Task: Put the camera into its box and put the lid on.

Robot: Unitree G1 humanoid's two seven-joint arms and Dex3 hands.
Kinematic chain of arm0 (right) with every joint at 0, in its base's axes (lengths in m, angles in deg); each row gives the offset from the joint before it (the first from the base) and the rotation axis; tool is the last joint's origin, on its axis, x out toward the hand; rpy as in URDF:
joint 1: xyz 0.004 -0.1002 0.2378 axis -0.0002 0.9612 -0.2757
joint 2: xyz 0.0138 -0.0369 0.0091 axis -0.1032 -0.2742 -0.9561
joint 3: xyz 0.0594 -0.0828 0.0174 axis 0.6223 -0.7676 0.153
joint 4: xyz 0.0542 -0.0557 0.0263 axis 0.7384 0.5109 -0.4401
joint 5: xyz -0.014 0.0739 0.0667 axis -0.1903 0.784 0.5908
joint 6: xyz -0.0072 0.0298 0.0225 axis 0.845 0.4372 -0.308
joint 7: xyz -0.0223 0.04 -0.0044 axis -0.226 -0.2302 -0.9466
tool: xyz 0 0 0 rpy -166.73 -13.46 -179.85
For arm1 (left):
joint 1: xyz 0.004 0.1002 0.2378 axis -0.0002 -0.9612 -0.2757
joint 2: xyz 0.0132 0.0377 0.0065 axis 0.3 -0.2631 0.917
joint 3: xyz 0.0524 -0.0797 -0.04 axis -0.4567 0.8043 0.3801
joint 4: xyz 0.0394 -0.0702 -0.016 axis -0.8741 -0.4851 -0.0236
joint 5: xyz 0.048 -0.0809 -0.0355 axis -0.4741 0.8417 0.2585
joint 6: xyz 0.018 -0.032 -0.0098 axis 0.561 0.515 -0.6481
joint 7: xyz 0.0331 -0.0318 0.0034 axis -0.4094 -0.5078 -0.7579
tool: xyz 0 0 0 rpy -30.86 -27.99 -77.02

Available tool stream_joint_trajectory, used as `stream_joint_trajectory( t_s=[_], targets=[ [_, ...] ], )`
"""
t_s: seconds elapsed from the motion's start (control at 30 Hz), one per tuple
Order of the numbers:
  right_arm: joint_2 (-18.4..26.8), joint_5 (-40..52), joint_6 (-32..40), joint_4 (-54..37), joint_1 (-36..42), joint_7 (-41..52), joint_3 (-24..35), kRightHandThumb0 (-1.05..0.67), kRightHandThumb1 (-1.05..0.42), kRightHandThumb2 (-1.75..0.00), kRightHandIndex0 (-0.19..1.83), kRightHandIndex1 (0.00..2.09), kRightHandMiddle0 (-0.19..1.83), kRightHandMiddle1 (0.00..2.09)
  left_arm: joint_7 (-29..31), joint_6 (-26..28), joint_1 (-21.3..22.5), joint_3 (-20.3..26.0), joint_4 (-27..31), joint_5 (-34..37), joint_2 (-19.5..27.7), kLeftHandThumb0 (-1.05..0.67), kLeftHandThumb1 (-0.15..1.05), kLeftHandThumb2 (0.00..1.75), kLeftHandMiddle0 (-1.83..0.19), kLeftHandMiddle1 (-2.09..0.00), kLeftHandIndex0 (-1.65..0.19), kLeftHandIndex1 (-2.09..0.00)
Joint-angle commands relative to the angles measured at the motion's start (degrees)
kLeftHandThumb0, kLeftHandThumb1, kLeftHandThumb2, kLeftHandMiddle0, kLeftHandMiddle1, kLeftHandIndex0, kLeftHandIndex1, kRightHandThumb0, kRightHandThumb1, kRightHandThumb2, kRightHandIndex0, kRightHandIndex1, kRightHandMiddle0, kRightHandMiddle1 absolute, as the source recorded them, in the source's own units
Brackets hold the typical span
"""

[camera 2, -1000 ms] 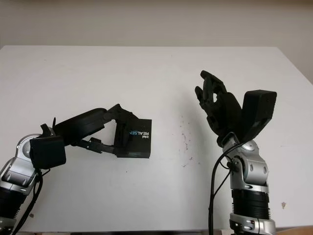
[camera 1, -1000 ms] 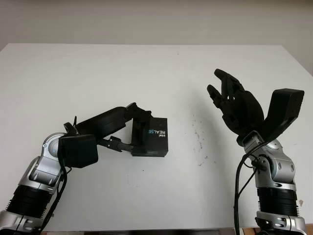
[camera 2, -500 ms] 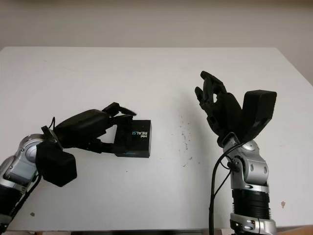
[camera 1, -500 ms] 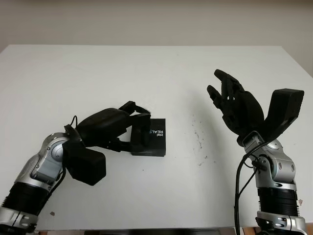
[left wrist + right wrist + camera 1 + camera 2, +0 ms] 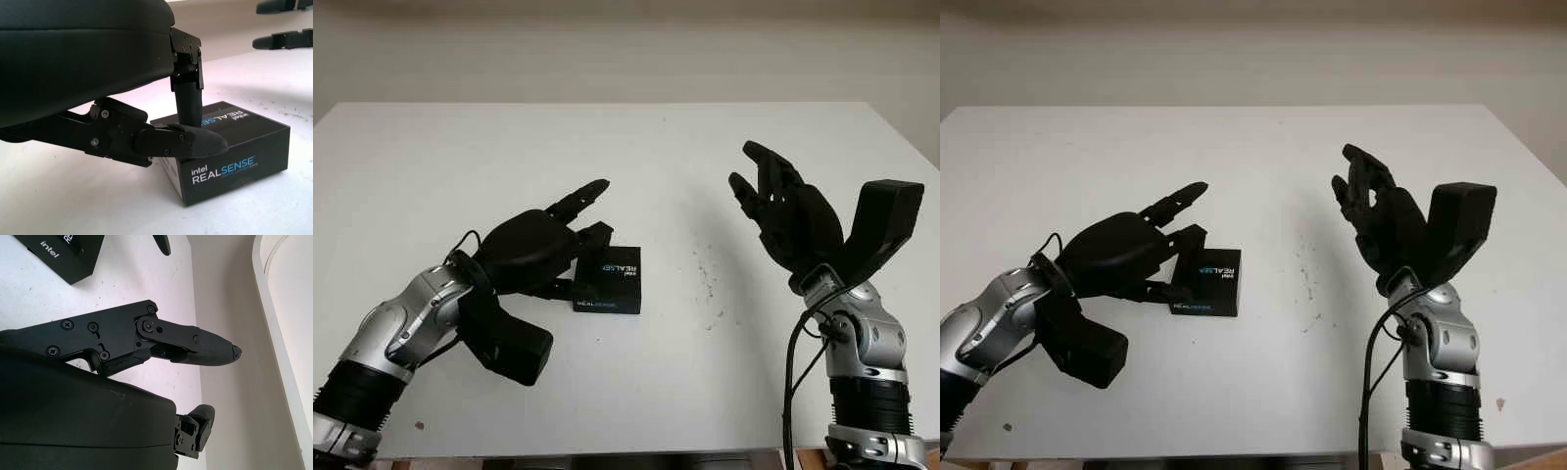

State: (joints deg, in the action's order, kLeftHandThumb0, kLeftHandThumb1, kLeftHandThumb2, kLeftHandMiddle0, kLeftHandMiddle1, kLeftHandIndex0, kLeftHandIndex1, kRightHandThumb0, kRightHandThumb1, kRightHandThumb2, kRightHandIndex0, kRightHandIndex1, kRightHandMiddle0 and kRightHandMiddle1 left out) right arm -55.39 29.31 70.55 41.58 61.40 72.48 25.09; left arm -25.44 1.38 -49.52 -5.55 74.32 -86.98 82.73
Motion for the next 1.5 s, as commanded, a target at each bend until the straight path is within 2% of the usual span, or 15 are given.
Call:
stream_joint_trajectory(
  t_s=[0.0,0.07,0.13,0.27,0.33,0.5,0.7,0.8,0.93,1.1,1.27,1.47],
  targets=[
    [-0.1,0.0,0.0,-1.1,0.2,-0.2,0.0,-0.63,-1.05,-0.57,0.15,0.06,-0.16,0.75,1.6,1.7,-2.7,1.2,-0.8,3.5,0.0,-0.61,1.05,0.24,0.13,-0.06,0.0,-0.06],
    [0.0,0.1,0.1,-1.3,0.4,-0.1,-0.2,-0.63,-1.05,-0.58,0.15,0.06,-0.16,0.76,4.3,3.5,-3.8,3.4,1.1,11.0,-1.2,-0.64,1.05,0.32,0.14,-0.05,0.02,-0.05],
    [0.2,-0.1,-0.2,-1.6,0.6,0.4,-0.7,-0.63,-1.05,-0.59,0.15,0.06,-0.18,0.75,7.6,8.9,-5.6,7.1,4.8,21.6,-4.0,-0.64,1.05,0.37,0.16,-0.04,0.06,-0.03],
    [0.9,-1.9,-3.1,-2.3,1.5,2.3,-2.7,-0.64,-1.05,-0.6,0.13,0.05,-0.18,0.72,6.5,16.6,-8.0,15.1,10.1,39.8,-11.4,-0.63,1.05,0.38,0.07,-0.08,0.06,-0.04],
    [1.4,-3.2,-5.6,-2.7,2.1,3.8,-3.8,-0.62,-1.05,-0.61,0.12,0.04,-0.19,0.69,4.9,19.2,-8.3,17.6,11.7,44.2,-13.7,-0.61,1.05,0.46,0.05,-0.07,0.07,-0.04],
    [0.7,-7.0,-9.9,-5.6,3.3,4.2,-6.8,-0.63,-1.05,-0.58,0.09,0.03,-0.19,0.65,2.9,25.9,-9.5,22.7,14.5,54.1,-18.2,-0.62,1.05,0.44,0.1,-0.04,0.14,-0.01],
    [-0.3,-11.2,-12.4,-6.7,3.7,3.0,-10.1,-0.64,-1.05,-0.57,0.06,0.02,-0.19,0.55,-0.4,28.3,-11.8,28.6,14.4,64.0,-24.1,-0.6,1.05,0.45,0.17,-0.02,0.18,0.0],
    [-0.9,-13.3,-13.2,-6.4,3.7,1.8,-11.5,-0.65,-1.05,-0.57,0.06,0.02,-0.19,0.52,-1.6,28.4,-12.8,30.3,13.2,66.3,-26.1,-0.62,1.05,0.45,0.19,0.0,0.19,0.0],
    [-2.0,-16.8,-15.1,-5.2,3.9,-0.5,-13.5,-0.66,-1.05,-0.57,0.03,0.01,-0.19,0.46,-2.5,26.5,-14.0,31.2,10.0,65.8,-27.4,-0.64,1.05,0.49,0.19,0.0,0.19,0.0],
    [-3.5,-17.9,-13.0,-4.5,3.5,-1.9,-14.5,-0.7,-1.05,-0.59,-0.17,0.0,-0.19,0.04,-3.3,23.1,-15.2,31.5,8.2,64.5,-28.4,-0.66,1.05,0.58,0.19,0.0,0.19,0.0],
    [-5.4,-15.8,-11.8,-2.5,2.9,-1.8,-13.7,-0.68,-1.05,-0.61,-0.19,0.0,-0.19,0.0,-4.2,20.9,-16.7,31.0,8.5,63.3,-29.2,-0.68,1.05,0.58,0.19,0.0,0.19,0.0],
    [-5.3,-16.9,-12.1,0.2,2.3,-2.2,-14.4,-0.71,-1.05,-0.63,-0.19,0.0,-0.19,0.0,-4.1,19.7,-17.7,29.4,9.8,62.0,-30.0,-0.67,1.05,0.59,0.19,0.0,0.19,0.0]
  ],
)
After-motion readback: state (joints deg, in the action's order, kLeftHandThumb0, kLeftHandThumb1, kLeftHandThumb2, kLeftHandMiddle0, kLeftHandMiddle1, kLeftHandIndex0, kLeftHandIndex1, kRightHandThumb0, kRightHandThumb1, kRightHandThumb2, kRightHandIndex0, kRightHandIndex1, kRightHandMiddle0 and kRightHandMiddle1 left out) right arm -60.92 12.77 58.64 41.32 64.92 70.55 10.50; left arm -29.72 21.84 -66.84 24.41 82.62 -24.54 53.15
